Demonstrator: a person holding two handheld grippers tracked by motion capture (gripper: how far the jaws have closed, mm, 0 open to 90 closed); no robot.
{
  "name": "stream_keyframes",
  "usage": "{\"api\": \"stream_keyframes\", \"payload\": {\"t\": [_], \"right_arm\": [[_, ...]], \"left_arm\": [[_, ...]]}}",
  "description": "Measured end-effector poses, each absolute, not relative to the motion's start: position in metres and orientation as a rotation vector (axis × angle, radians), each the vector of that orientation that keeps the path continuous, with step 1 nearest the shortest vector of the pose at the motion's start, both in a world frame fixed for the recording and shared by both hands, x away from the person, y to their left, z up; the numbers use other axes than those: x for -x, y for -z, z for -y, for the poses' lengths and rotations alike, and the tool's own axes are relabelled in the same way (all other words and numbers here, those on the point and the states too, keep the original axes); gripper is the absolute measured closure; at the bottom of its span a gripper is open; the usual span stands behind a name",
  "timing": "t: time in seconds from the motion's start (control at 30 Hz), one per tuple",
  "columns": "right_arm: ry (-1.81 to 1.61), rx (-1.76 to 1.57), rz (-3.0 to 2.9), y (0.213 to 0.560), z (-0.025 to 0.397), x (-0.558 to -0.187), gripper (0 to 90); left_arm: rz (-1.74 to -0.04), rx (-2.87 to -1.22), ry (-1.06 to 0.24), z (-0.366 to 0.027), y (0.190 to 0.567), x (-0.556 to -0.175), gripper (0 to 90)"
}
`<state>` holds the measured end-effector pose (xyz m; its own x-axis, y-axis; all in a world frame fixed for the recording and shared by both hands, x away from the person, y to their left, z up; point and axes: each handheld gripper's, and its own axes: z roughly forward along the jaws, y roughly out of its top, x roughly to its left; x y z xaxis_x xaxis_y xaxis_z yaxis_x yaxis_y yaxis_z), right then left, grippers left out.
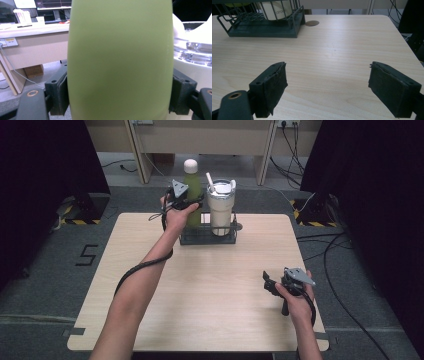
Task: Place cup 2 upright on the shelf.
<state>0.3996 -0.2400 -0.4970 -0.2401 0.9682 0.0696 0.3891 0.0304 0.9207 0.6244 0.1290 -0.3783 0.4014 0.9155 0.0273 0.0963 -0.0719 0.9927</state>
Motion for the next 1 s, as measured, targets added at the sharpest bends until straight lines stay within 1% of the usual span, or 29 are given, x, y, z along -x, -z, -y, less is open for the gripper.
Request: {"api": "stream_keyframes", "payload": {"t": [0.63,1.0], "right_arm": [[-1.197,-1.4,-1.697,0.498,0.238,-0.399,15.0],[-1.196,-1.395,-1.701,0.498,0.238,-0.4,15.0]], "left_arm": [[-0.988,-1.52,-0.849,-0.126,0.398,-0.629,21.2],[-0.991,-1.526,-0.842,-0.125,0.401,-0.63,21.1]]}}
